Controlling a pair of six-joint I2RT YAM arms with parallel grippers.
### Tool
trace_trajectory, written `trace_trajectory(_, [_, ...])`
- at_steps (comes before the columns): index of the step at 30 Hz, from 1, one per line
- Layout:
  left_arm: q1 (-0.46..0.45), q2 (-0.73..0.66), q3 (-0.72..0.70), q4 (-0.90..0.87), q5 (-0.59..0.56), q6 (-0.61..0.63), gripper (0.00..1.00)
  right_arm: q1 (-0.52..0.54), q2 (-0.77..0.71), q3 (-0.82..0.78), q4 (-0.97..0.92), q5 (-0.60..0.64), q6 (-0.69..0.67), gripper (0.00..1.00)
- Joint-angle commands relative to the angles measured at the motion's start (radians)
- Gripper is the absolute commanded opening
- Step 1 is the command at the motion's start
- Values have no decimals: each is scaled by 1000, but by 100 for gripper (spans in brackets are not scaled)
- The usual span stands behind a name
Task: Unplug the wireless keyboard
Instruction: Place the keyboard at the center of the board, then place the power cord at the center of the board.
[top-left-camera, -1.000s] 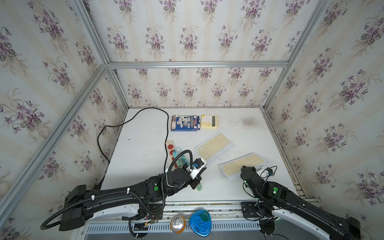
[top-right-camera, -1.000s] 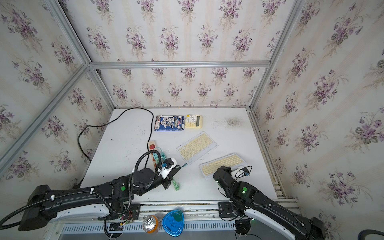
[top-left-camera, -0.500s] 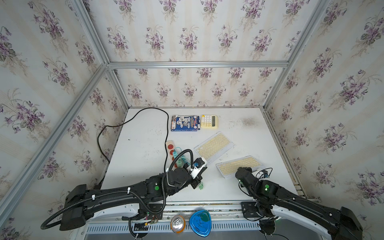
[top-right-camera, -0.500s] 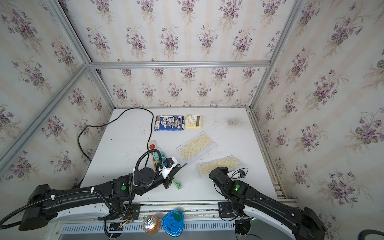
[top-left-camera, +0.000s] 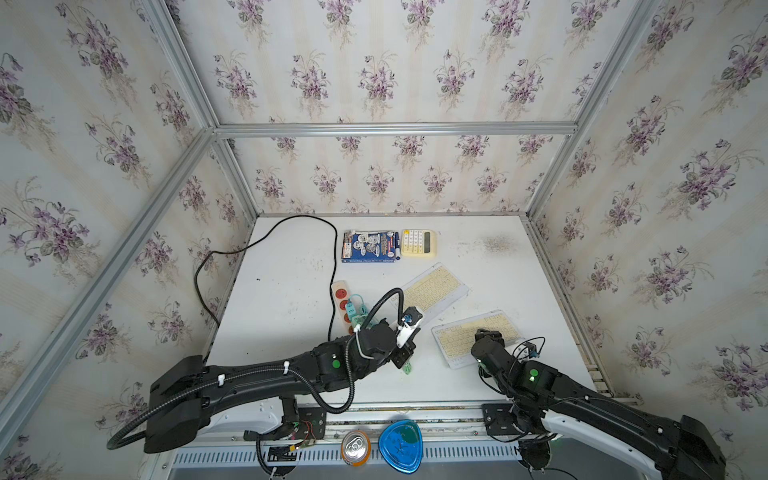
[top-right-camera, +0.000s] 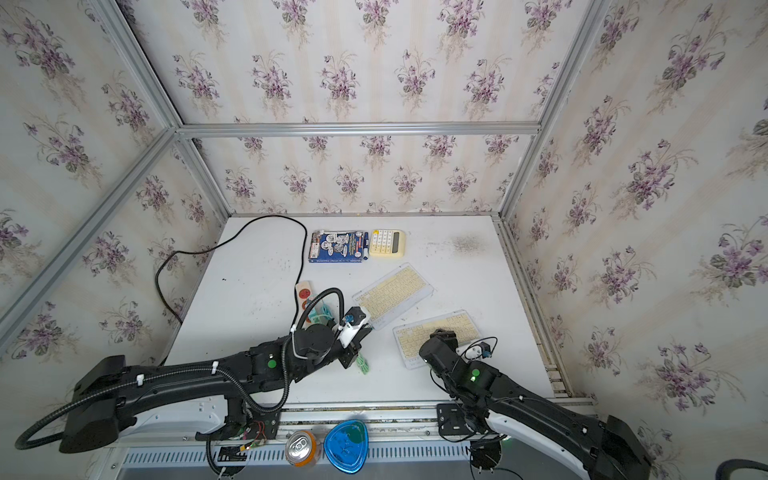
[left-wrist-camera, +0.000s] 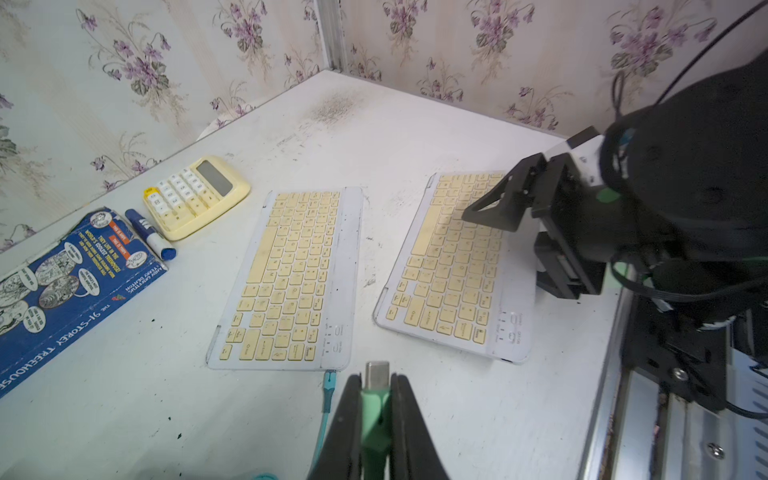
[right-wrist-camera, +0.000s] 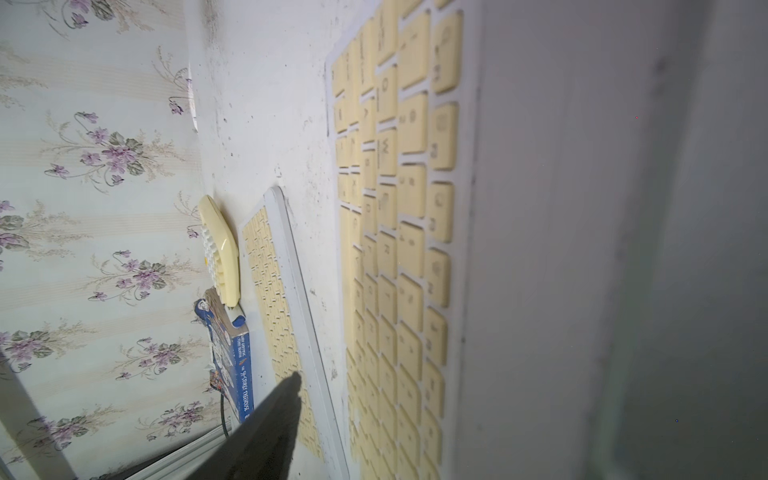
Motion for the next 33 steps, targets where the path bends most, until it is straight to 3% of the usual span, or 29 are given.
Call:
trace_trajectory(1, [21, 60, 36, 7, 19, -11, 0, -1, -6, 29, -57, -33, 29, 73])
trace_trajectory(6, [31, 123, 75, 4, 35, -13, 0, -1, -7, 58, -127, -93, 70, 70])
trace_trajectory(14, [65, 201, 112, 2, 29, -11, 0, -2, -67, 84, -218, -198, 116, 83])
trace_trajectory(17, [64, 221, 122, -4, 31, -16, 1, -2, -105, 96, -233, -202, 84, 83])
trace_trajectory(19, [65, 245, 132, -4, 32, -18, 1, -1, -119, 122, -274, -201, 56, 90])
trace_trajectory(25, [67, 325, 167, -10, 32, -53, 4, -2, -168, 201, -376, -183, -54, 91])
trace_trajectory(27, [67, 325, 172, -14, 44, -60, 17, -2, -190, 212, -386, -167, -101, 92])
trace_trajectory(30, [71, 281, 177, -36, 44, -65, 66, -3, -234, 211, -314, -121, -269, 92])
trace_trajectory(33, [75, 184, 187, -82, 38, -50, 84, -3, -276, 186, -38, -104, -665, 91])
